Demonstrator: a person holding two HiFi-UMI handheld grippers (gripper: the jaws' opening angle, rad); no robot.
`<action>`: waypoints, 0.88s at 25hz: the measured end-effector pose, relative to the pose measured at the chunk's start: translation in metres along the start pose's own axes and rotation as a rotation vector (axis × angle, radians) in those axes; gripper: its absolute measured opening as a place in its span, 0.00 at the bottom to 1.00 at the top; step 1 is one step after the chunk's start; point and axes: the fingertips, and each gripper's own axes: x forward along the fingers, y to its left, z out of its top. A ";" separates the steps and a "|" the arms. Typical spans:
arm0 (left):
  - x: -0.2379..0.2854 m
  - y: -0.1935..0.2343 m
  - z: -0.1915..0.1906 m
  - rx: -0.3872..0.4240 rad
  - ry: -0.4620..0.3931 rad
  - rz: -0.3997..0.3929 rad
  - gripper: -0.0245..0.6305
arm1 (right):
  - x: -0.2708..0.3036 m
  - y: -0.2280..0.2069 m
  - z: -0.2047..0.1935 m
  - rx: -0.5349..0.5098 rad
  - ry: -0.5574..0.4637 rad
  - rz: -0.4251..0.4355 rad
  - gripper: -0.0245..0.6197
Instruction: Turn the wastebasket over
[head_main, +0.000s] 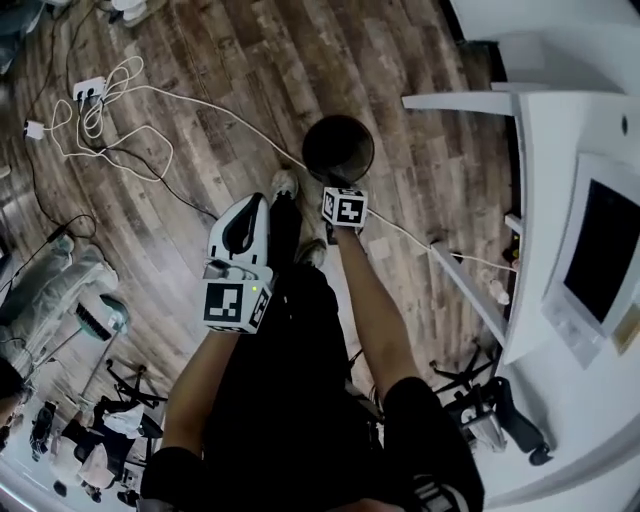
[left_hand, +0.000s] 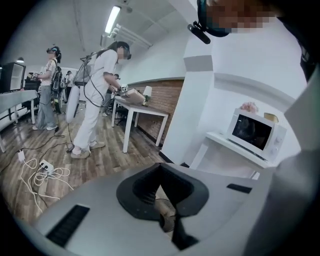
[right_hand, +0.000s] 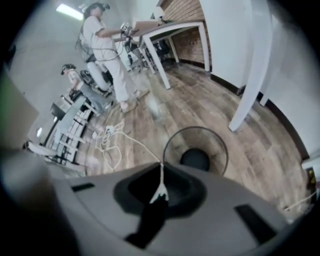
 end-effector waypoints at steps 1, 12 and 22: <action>-0.010 -0.009 0.007 0.006 -0.011 -0.007 0.09 | -0.021 0.003 0.002 0.018 -0.018 0.013 0.10; -0.143 -0.111 0.066 0.036 -0.081 -0.078 0.09 | -0.276 0.043 0.038 0.087 -0.326 0.030 0.09; -0.237 -0.171 0.142 0.111 -0.191 -0.114 0.09 | -0.463 0.108 0.045 0.039 -0.588 0.129 0.09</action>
